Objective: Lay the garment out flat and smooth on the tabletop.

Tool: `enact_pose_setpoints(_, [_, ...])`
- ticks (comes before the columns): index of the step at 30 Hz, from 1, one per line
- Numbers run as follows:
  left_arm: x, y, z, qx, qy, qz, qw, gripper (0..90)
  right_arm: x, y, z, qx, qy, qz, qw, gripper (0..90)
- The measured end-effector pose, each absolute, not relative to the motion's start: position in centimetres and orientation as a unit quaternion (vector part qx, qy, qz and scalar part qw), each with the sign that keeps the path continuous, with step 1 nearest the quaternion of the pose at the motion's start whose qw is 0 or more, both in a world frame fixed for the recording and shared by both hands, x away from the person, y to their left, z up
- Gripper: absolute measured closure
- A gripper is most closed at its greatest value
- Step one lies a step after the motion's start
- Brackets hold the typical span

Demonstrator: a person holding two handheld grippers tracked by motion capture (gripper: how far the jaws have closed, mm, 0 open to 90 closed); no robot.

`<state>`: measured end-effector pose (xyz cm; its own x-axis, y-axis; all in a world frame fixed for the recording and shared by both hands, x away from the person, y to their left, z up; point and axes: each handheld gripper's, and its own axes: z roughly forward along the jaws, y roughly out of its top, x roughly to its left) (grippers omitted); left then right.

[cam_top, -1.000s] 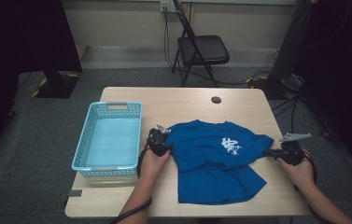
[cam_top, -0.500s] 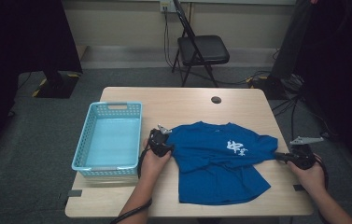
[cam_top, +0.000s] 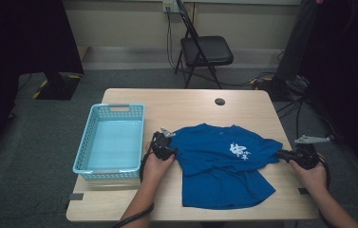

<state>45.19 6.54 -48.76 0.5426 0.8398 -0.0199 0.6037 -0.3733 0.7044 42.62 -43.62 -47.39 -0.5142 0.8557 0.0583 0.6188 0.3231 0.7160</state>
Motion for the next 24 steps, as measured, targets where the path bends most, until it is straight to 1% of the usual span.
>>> enact_pose_setpoints(7, [45.7, 6.6, -49.0, 0.809, 0.45, 0.174, 0.337, 57.7, 44.6, -42.7, -48.5, 0.468, 0.802, 0.334, 0.16, 76.8])
enact_pose_setpoints(17, [46.8, 6.2, -49.0, 0.806, 0.455, 0.179, 0.334, 57.7, 47.3, -43.2, -48.2, 0.479, 0.804, 0.31, 0.169, 80.0])
enact_pose_setpoints(24, [48.5, 5.7, -49.0, 0.802, 0.46, 0.183, 0.333, 57.7, 49.1, -43.9, -48.2, 0.498, 0.792, 0.308, 0.173, 81.6])
